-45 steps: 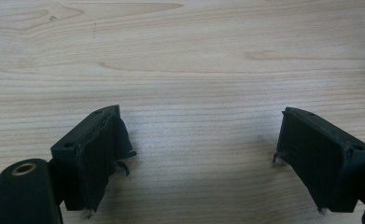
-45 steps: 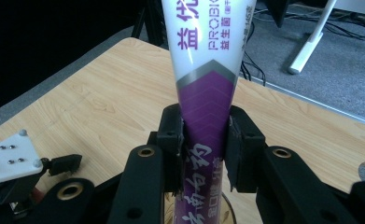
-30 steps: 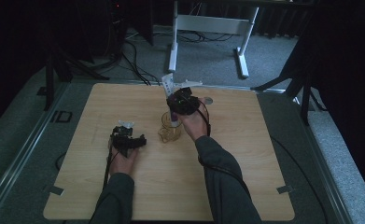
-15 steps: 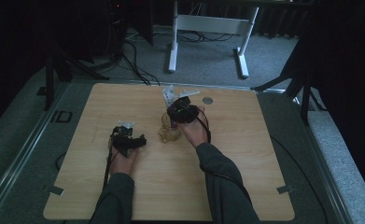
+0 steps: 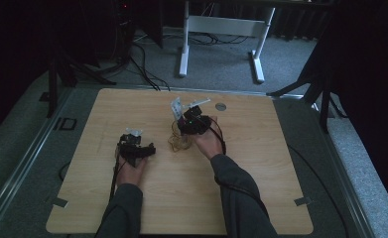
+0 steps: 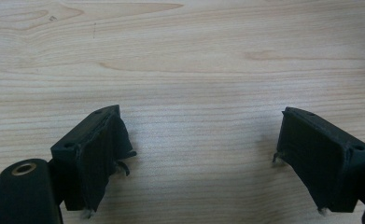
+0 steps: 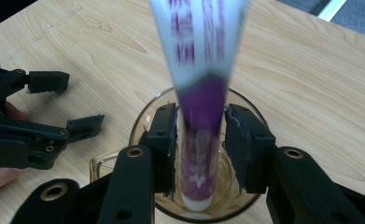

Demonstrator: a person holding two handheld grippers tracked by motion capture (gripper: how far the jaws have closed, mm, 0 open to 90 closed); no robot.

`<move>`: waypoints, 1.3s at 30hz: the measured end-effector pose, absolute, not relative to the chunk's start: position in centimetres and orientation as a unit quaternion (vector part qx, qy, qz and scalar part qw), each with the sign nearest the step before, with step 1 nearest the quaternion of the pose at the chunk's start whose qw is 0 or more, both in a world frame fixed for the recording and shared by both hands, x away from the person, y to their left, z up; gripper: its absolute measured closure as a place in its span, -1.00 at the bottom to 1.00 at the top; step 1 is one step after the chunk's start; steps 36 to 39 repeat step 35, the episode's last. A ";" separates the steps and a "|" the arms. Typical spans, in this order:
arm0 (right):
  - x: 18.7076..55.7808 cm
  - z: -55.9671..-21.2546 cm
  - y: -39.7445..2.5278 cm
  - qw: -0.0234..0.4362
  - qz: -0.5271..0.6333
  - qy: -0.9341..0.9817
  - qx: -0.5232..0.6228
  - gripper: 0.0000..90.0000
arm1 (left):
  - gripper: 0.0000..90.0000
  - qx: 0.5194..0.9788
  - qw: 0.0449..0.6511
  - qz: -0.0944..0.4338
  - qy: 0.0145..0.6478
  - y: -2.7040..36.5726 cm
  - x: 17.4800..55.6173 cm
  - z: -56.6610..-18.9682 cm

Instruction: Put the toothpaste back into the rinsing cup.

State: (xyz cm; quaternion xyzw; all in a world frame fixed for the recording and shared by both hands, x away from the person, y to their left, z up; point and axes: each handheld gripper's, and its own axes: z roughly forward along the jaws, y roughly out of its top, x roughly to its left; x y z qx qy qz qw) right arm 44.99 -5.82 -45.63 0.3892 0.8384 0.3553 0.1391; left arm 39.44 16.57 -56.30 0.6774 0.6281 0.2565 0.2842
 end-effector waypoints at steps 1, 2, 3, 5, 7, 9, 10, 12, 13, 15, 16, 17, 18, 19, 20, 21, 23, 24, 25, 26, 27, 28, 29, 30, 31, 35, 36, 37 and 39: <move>45.0 -45.7 -5.9 0.139 0.354 0.838 0.391 0.41 | -0.68 0.678 0.284 0.257 0.628 16.6 39.4 -56.3; 45.0 -45.8 -6.1 0.138 0.352 0.838 0.392 0.41 | -0.68 0.677 0.285 0.256 0.628 16.6 39.4 -56.3; 45.0 -46.0 -6.2 0.138 0.350 0.839 0.393 0.40 | -0.68 0.677 0.285 0.257 0.629 16.6 39.4 -56.3; 44.9 -46.2 -6.4 0.135 0.350 0.839 0.394 0.40 | -0.68 0.677 0.285 0.256 0.628 16.6 39.4 -56.3; 44.8 -46.2 -6.6 0.131 0.354 0.839 0.393 0.38 | -0.68 0.677 0.285 0.257 0.629 16.6 39.4 -56.3; 44.7 -46.1 -6.7 0.133 0.354 0.840 0.390 0.37 | -0.68 0.677 0.285 0.257 0.628 16.6 39.4 -56.3; 44.6 -46.0 -6.7 0.134 0.356 0.839 0.389 0.35 | -0.68 0.677 0.285 0.257 0.628 16.6 39.4 -56.3; 44.4 -45.7 -6.9 0.135 0.364 0.837 0.386 0.33 | -0.68 0.677 0.285 0.256 0.628 16.6 39.4 -56.3; 44.2 -45.4 -7.1 0.137 0.369 0.835 0.384 0.31 | -0.68 0.677 0.285 0.256 0.628 16.6 39.4 -56.3; 43.9 -44.8 -7.3 0.139 0.378 0.834 0.378 0.29 | -0.68 0.678 0.284 0.256 0.628 16.6 39.4 -56.3; 43.7 -44.6 -7.5 0.136 0.381 0.834 0.375 0.27 | -0.68 0.678 0.284 0.256 0.628 16.6 39.4 -56.3; 43.5 -44.4 -7.6 0.136 0.384 0.834 0.373 0.25 | -0.68 0.678 0.284 0.257 0.628 16.6 39.4 -56.3; 43.3 -44.1 -7.9 0.137 0.385 0.835 0.369 0.24 | -0.68 0.678 0.284 0.257 0.628 16.6 39.4 -56.3; 43.2 -43.9 -8.1 0.137 0.385 0.835 0.368 0.22 | -0.68 0.677 0.285 0.256 0.628 16.6 39.4 -56.3; 43.0 -43.8 -8.4 0.139 0.385 0.836 0.366 0.21 | -0.68 0.677 0.285 0.256 0.628 16.6 39.4 -56.3; 42.9 -43.7 -8.6 0.141 0.383 0.836 0.366 0.20 | -0.68 0.677 0.285 0.256 0.628 16.6 39.4 -56.3; 42.7 -43.7 -8.9 0.142 0.382 0.837 0.365 0.19 | -0.68 0.677 0.285 0.256 0.628 16.6 39.4 -56.3; 42.6 -43.8 -9.2 0.144 0.379 0.838 0.366 0.18 | -0.68 0.676 0.286 0.257 0.629 16.5 39.5 -56.3; 42.4 -43.9 -9.7 0.145 0.376 0.838 0.367 0.17 | -0.68 0.677 0.285 0.256 0.628 16.6 39.4 -56.3; 42.3 -44.0 -10.0 0.138 0.376 0.838 0.371 0.16 | -0.68 0.678 0.284 0.256 0.628 16.6 39.4 -56.3; 42.1 -44.1 -10.5 0.129 0.379 0.837 0.372 0.15 | -0.68 0.679 0.283 0.256 0.627 16.6 39.4 -56.3; 41.9 -44.3 -10.9 0.125 0.381 0.837 0.374 0.15 | -0.68 0.678 0.284 0.256 0.628 16.6 39.4 -56.3; 41.7 -44.5 -11.4 0.124 0.379 0.837 0.375 0.14 | -0.68 0.678 0.284 0.256 0.628 16.6 39.4 -56.3; 41.6 -44.8 -11.8 0.123 0.373 0.838 0.377 0.13 | -0.68 0.678 0.284 0.256 0.628 16.6 39.4 -56.3; 41.5 -45.1 -12.3 0.124 0.368 0.839 0.381 0.13 | -0.68 0.678 0.285 0.256 0.628 16.6 39.4 -56.3; 40.9 -46.2 -14.6 0.120 0.361 0.835 0.397 0.09 | -0.68 0.677 0.285 0.256 0.628 16.6 39.4 -56.3; 40.9 -46.2 -14.6 0.120 0.361 0.835 0.397 0.09 | -0.68 0.677 0.285 0.256 0.628 16.6 39.4 -56.3; 40.9 -46.2 -14.6 0.120 0.361 0.835 0.397 0.09 | -0.68 0.677 0.285 0.256 0.628 16.6 39.4 -56.3; 40.9 -46.2 -14.6 0.120 0.361 0.835 0.397 0.09 | -0.68 0.677 0.285 0.256 0.628 16.6 39.4 -56.3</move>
